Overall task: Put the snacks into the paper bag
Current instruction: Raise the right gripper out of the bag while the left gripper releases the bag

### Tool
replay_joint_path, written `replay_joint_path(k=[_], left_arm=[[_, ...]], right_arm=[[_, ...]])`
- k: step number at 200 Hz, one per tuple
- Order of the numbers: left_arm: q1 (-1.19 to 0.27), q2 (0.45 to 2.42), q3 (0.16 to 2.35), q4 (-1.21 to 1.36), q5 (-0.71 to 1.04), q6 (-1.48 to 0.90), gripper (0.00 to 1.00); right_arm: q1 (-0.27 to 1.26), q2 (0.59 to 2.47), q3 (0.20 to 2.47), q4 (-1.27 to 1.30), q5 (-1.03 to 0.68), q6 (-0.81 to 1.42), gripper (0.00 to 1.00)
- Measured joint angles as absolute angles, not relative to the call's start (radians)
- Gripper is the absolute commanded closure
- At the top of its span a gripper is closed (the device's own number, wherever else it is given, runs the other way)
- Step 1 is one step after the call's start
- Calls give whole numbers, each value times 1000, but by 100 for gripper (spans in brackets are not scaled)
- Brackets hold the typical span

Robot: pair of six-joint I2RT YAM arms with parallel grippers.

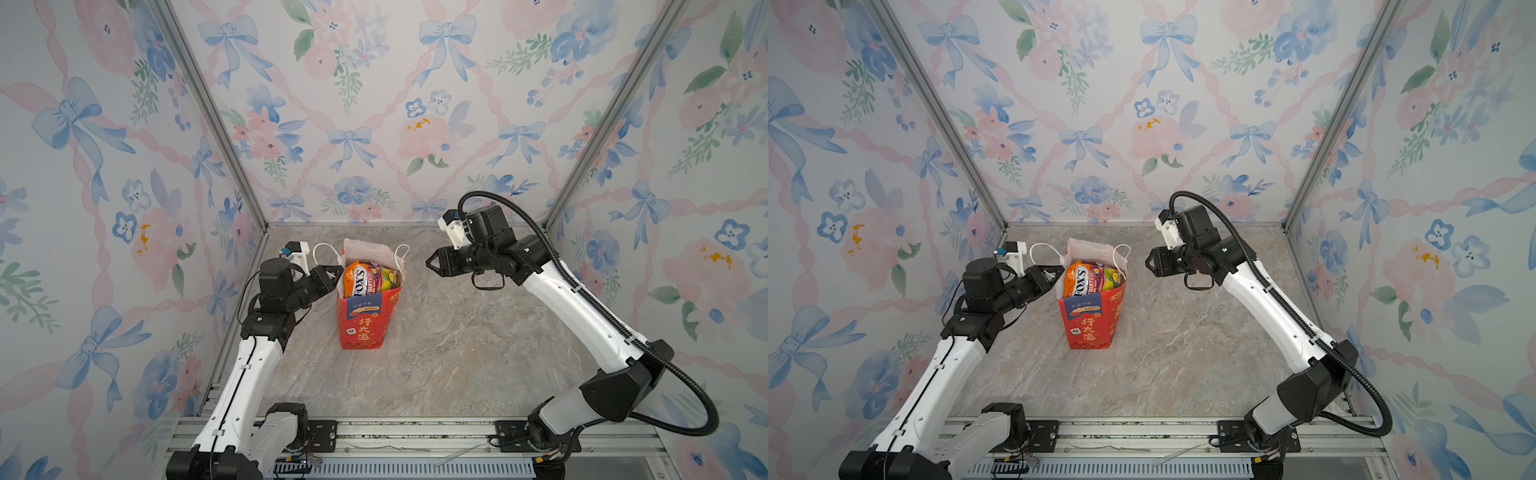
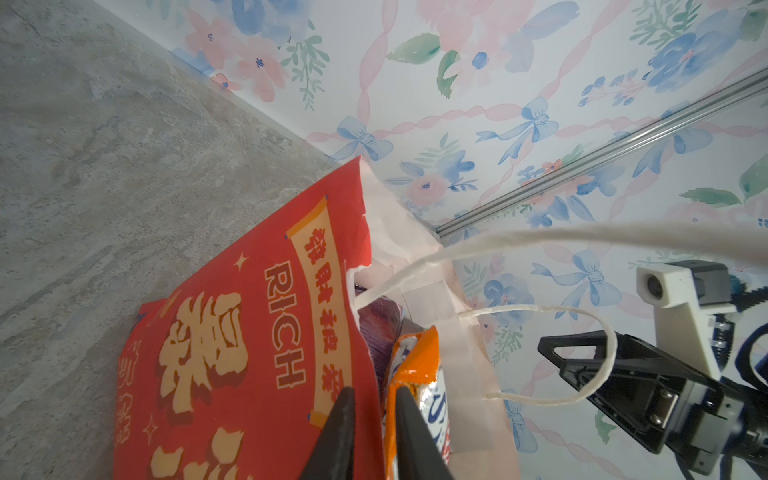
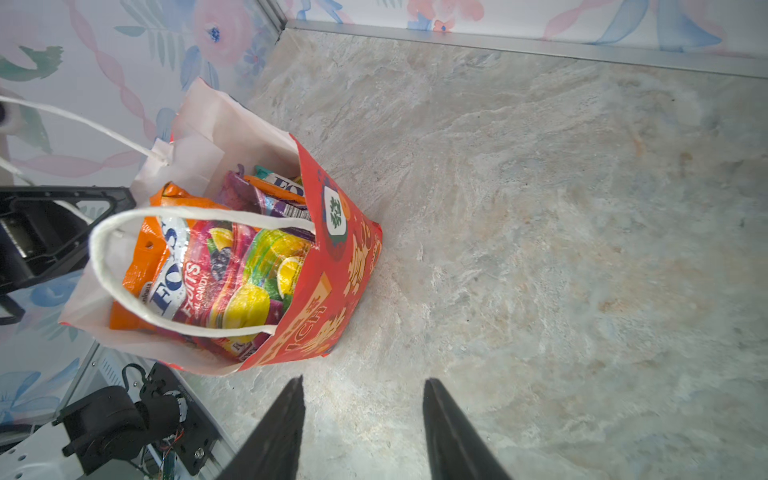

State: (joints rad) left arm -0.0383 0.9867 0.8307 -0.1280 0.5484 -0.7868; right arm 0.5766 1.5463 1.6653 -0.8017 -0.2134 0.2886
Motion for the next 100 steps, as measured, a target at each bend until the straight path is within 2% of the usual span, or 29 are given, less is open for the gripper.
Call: replay_joint_path(k=[10,33,51,88,100], left_arm=[[-38,985,831,-128,548,-787,69],[-38,975,831,-128,551,-791,65],[-38,962,831,-128,555,-791,58],[-38,937,844,-129,559,-791,55],[-38,927,849,-131,558,-791,51]], right_arm=[[572,1546,1642,-781,-208,297,51],[558,1549,1602,-753,-206,311,51],[550,1559,1600,-735,-205,315,51],[538,1576,1600,-712,-209,315,51],[535,1577,1600,-712,-209,315,50]])
